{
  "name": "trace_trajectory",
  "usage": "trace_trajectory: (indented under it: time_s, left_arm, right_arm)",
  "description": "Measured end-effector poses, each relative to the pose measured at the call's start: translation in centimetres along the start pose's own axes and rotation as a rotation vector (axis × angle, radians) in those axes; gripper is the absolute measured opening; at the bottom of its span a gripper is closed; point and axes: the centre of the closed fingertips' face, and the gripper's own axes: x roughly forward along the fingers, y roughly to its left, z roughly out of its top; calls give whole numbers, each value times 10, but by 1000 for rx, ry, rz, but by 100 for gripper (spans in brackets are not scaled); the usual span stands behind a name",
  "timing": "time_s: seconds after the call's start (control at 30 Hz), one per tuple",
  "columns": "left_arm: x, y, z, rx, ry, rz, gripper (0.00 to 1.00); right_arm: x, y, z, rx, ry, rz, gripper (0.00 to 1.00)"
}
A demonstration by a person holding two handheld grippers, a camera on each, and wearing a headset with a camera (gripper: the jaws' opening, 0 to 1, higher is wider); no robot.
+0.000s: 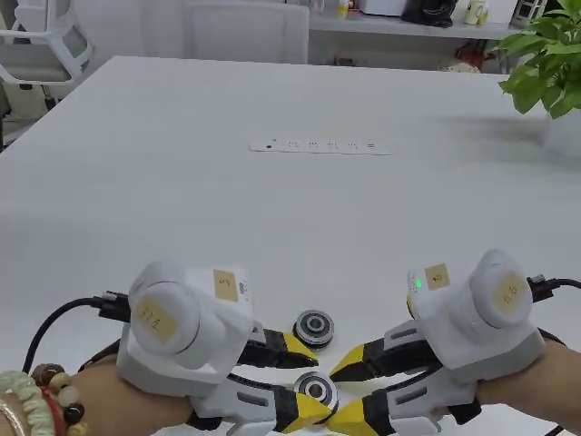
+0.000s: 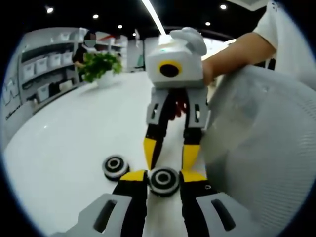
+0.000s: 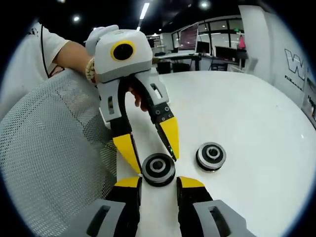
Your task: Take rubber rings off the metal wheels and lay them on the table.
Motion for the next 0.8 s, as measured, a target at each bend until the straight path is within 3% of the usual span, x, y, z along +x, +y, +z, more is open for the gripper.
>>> trace_trajectory:
  time_s: [0.17,0.27,0.37,0.8]
  left_arm:
    - [2,-2,-3,24,13,-6,20]
    - [0,4,-4,29,21,25,18]
    - [0,6,-6,-17,22,19,20]
    - [1,11,-6,30,17,55,20]
  right_arm:
    - [0,-2,2,-7,-6,-6,25]
    - [0,-1,2,-13,0,-9,25]
    - [1,-3,2,-25,11,-25,26]
    - [0,-8,2,-37,14,-50,23]
